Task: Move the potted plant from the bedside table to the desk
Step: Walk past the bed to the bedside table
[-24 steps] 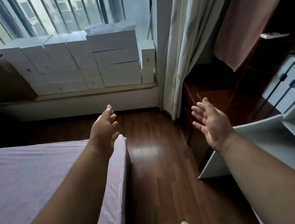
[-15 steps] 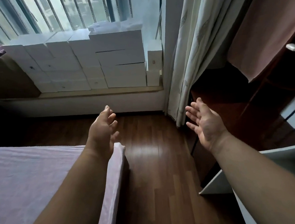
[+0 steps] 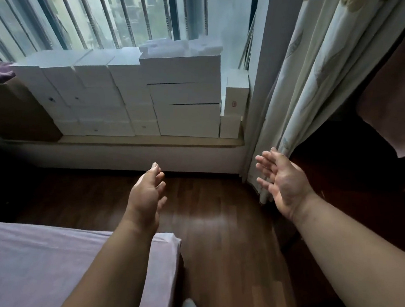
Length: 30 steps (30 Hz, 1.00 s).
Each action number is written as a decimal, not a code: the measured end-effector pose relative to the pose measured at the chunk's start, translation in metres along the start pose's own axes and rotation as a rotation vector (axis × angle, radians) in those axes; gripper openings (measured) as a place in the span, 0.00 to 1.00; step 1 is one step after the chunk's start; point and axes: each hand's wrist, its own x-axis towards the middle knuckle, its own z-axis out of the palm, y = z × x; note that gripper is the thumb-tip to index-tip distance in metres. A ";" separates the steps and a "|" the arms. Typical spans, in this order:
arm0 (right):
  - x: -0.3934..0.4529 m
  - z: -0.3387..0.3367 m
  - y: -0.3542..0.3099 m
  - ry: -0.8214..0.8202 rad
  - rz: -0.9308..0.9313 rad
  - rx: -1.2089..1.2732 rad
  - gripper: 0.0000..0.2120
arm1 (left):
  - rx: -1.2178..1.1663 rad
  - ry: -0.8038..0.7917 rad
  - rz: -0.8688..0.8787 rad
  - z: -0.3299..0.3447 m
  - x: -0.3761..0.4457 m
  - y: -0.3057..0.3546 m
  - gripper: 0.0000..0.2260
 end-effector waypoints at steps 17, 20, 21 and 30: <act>0.251 0.134 -0.045 -0.120 -0.009 -0.179 0.15 | 0.023 0.038 -0.023 0.018 0.251 0.099 0.25; 0.302 0.150 -0.052 -0.145 -0.002 -0.129 0.22 | -0.001 0.085 -0.017 0.030 0.288 0.104 0.27; 0.320 0.155 -0.050 -0.170 0.012 -0.113 0.21 | -0.011 0.103 -0.008 0.036 0.301 0.106 0.29; 0.433 0.226 -0.058 -0.390 0.105 -0.141 0.15 | -0.105 0.297 0.075 0.052 0.368 0.140 0.42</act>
